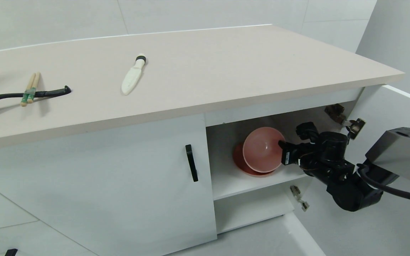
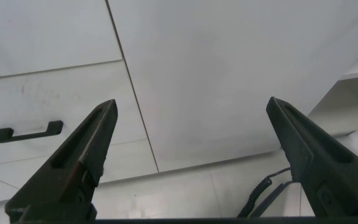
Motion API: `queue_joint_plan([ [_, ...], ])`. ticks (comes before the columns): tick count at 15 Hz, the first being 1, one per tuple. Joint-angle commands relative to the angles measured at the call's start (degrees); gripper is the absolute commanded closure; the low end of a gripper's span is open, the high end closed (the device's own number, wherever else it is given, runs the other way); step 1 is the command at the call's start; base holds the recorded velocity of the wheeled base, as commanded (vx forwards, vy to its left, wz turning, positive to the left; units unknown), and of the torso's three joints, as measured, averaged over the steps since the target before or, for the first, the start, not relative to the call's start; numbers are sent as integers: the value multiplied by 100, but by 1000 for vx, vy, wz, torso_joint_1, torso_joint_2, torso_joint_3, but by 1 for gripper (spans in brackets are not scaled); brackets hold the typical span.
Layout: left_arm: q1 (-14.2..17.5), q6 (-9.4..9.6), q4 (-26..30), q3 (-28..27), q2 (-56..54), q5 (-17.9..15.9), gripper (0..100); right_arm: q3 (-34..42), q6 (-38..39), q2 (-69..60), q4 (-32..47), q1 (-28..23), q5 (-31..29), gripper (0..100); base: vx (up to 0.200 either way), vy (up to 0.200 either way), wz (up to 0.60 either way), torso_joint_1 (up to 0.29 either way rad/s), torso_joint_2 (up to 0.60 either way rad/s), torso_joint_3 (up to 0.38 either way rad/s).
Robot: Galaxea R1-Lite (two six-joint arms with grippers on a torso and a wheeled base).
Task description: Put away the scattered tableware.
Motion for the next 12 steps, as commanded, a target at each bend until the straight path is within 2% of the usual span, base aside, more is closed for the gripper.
queue_joint_plan([
  [1,3,-2,-1,1,17,4,0,150,-2,-66,-35,6,-10,100,0,0,0,0,0,0],
  [12,3,-2,-1,1,17,4,0,291,-11,13,-131,15,-54,100,0,0,0,0,0,0],
])
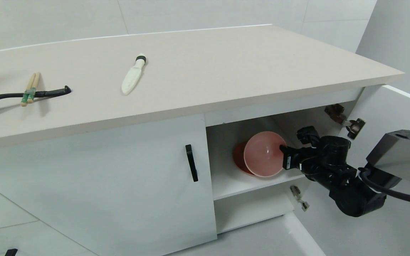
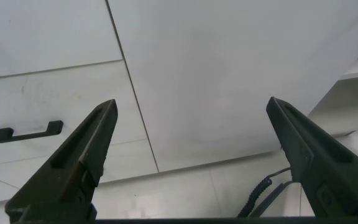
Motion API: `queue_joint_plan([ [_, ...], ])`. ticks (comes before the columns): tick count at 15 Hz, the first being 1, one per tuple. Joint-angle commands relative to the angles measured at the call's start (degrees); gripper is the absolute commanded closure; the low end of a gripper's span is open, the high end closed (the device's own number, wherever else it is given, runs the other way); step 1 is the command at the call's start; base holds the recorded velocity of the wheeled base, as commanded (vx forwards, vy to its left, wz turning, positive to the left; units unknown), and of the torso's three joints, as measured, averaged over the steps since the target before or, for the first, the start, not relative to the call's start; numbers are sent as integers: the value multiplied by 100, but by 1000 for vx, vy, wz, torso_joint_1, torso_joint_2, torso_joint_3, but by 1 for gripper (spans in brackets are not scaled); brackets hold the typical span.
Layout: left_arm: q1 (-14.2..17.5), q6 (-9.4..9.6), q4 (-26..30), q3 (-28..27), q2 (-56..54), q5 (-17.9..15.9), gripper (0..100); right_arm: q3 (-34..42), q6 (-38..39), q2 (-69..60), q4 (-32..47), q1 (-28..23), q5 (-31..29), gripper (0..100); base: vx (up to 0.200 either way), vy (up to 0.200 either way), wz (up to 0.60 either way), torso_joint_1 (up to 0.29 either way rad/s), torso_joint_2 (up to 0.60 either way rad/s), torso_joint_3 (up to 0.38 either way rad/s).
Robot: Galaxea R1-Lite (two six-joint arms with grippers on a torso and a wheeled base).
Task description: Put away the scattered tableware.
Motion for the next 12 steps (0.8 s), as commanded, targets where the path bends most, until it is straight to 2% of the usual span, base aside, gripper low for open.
queue_joint_plan([
  [1,3,-2,-1,1,13,2,0,-28,4,73,-11,1,1,100,0,0,0,0,0,0],
  [9,3,-2,-1,1,13,2,0,16,-22,204,-222,1,1,100,0,0,0,0,0,0],
  [10,3,-2,-1,1,13,2,0,25,-22,204,-222,1,1,0,0,0,0,0,0,0],
  [12,3,-2,-1,1,13,2,0,25,-40,196,-231,45,1,0,0,0,0,0,0,0],
])
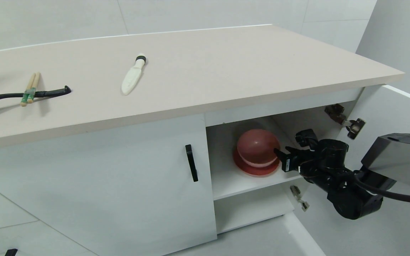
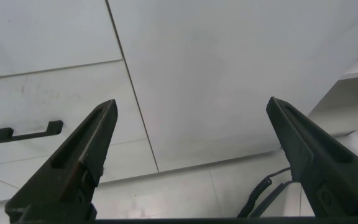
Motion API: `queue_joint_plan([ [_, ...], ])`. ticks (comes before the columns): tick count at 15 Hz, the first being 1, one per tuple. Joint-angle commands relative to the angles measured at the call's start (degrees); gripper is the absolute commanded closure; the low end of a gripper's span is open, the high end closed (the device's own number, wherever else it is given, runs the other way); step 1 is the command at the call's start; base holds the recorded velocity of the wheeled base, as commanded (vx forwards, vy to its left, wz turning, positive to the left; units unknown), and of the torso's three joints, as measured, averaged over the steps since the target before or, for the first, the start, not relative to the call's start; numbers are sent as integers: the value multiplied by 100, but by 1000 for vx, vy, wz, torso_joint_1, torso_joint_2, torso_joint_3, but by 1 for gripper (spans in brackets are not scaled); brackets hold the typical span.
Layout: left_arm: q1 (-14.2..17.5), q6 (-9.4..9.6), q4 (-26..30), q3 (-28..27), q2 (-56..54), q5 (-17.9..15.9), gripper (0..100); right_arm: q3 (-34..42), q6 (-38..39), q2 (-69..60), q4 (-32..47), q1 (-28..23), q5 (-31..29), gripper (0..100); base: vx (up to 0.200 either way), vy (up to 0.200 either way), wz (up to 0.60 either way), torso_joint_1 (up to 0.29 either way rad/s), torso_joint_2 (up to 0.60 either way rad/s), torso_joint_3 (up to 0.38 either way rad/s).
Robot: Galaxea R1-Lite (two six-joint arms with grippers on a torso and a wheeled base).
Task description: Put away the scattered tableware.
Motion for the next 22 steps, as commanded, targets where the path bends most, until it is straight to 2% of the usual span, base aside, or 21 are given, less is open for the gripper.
queue_joint_plan([
  [1,3,-2,-1,1,11,2,0,36,-10,8,-98,69,4,0,0,0,0,0,0,0],
  [4,3,-2,-1,1,11,2,0,220,-19,-142,-503,263,4,0,0,0,0,0,0,0],
  [7,3,-2,-1,1,11,2,0,880,-194,-669,-819,500,4,0,0,0,0,0,0,0],
  [10,3,-55,-1,1,11,-7,0,2040,-405,-1381,-1399,588,21,0,0,0,0,0,0,0],
  [16,-14,-55,-10,1,-7,-7,0,4070,-660,-3815,-1399,535,74,0,0,0,0,0,0,0],
  [18,-23,-134,-19,10,-16,-7,0,4896,-643,-4369,-1399,289,74,0,0,0,0,0,0,0],
  [19,-23,-125,-19,10,-16,-7,0,4923,-625,-4729,-1355,131,39,0,0,0,0,0,0,0],
  [21,-49,-134,-19,10,-33,-7,0,4923,-651,-5643,-406,-124,4,0,0,0,0,0,0,0],
  [22,-137,-134,-19,1,-139,-7,0,4923,-643,-6347,438,-168,-84,0,0,0,0,0,0,0],
])
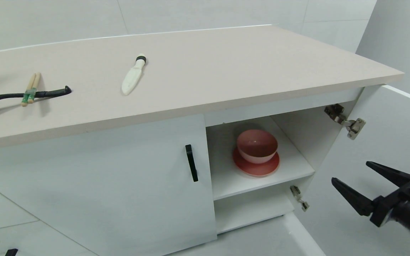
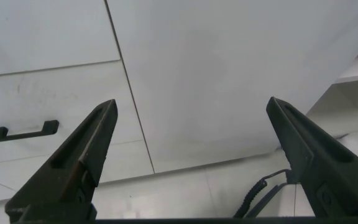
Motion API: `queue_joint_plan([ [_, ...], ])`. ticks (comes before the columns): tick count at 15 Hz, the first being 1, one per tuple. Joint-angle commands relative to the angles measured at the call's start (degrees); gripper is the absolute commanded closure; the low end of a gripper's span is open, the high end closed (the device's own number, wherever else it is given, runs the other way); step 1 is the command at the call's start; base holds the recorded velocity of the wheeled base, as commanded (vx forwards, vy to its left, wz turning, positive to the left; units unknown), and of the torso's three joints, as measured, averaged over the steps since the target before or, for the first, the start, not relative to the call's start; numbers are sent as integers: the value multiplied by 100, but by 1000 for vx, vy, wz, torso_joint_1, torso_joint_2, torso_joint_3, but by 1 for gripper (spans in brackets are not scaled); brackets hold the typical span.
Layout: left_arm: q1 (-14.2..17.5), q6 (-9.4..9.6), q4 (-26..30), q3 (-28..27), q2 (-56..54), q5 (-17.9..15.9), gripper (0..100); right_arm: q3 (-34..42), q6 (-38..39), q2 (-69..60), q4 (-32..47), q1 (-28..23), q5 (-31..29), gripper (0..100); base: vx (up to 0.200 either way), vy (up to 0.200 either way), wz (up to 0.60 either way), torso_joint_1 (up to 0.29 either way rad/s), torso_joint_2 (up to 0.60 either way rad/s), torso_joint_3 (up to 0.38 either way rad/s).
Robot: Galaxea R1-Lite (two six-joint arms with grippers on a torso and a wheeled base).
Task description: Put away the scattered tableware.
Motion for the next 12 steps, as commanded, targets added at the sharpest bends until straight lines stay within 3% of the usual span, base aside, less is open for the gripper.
queue_joint_plan([
  [1,-116,-4,-4,-6,-232,2,0,85,67,-2152,1866,-439,-234,0,0,0,0,0,0,0],
  [2,-116,5,-4,-6,-241,2,0,85,154,-2530,2384,-641,-269,0,0,0,0,0,0,0],
  [3,-134,23,-4,-6,-276,2,0,85,532,-3945,4046,-1116,-260,0,0,0,0,0,0,0],
  [5,-142,32,5,-6,-303,2,0,-3,655,-6494,6463,-1318,-304,0,0,0,0,0,0,0],
  [7,-142,5,-4,-6,-311,2,0,-240,655,-7988,8203,-1819,-269,0,0,0,0,0,0,0],
  [12,-151,5,-4,-6,-338,2,0,85,506,-8173,8045,-1793,-313,0,0,0,0,0,0,0],
])
